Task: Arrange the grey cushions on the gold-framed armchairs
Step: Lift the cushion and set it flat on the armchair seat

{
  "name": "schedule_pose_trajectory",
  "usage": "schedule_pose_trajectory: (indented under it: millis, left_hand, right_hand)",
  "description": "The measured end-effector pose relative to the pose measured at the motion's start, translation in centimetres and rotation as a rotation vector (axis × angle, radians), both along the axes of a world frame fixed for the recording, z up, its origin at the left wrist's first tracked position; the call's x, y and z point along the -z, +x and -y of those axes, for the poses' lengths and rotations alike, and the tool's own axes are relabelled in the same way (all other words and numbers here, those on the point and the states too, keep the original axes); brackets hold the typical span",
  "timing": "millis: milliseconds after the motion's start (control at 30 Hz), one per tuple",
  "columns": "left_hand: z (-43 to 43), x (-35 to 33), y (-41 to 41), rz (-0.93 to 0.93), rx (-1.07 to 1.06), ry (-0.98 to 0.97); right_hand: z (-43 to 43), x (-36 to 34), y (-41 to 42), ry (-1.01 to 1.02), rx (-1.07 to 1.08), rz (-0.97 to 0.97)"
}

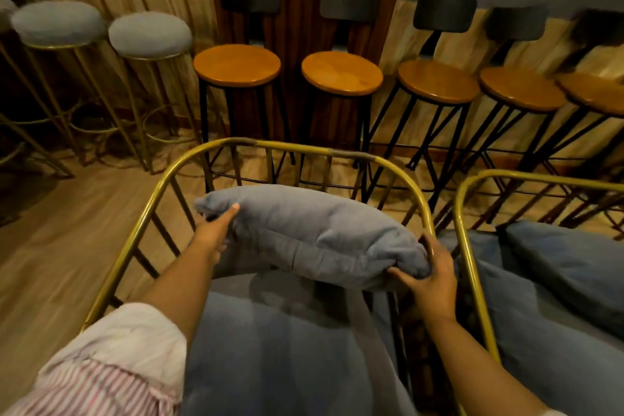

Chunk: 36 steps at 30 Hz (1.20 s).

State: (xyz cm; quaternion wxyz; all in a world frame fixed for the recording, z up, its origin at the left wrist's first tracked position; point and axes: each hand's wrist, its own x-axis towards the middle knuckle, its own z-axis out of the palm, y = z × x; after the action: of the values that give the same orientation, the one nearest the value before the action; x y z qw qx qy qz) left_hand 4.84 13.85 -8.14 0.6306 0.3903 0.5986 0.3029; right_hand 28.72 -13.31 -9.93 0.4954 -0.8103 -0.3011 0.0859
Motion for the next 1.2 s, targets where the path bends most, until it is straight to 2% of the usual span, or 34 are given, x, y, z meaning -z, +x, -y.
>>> schedule_pose_trajectory:
  millis: [167, 333, 433, 600, 733, 800, 967, 1200]
  left_hand:
    - [-6.2, -2.2, 5.3, -0.032, 0.182, 0.270]
    - [-11.4, -2.2, 11.1, -0.062, 0.211, 0.263]
    - [-13.0, -0.8, 13.5, -0.028, 0.205, 0.228]
    - [-13.8, 2.4, 15.1, 0.049, 0.252, 0.352]
    - [-13.4, 3.3, 14.7, 0.047, 0.274, 0.302]
    - [-12.7, 2.8, 14.7, 0.053, 0.253, 0.285]
    - [-10.2, -3.1, 13.5, 0.105, 0.214, 0.320]
    - [-5.3, -16.7, 8.8, 0.119, 0.264, 0.574]
  right_hand:
    - [-5.8, -2.8, 4.5, 0.257, 0.281, -0.097]
    - [-11.0, -2.6, 7.9, 0.329, 0.326, -0.246]
    - [-12.8, -0.8, 8.9, 0.261, 0.325, -0.254]
    - [-13.0, 1.9, 10.9, 0.132, 0.177, -0.354]
    - [-11.4, 3.7, 10.6, 0.069, 0.070, -0.424]
    - [-11.5, 3.7, 9.9, 0.063, 0.087, -0.429]
    - [-11.8, -0.2, 8.1, 0.226, 0.159, -0.421]
    - [-9.0, -9.8, 4.9, 0.434, 0.227, -0.436]
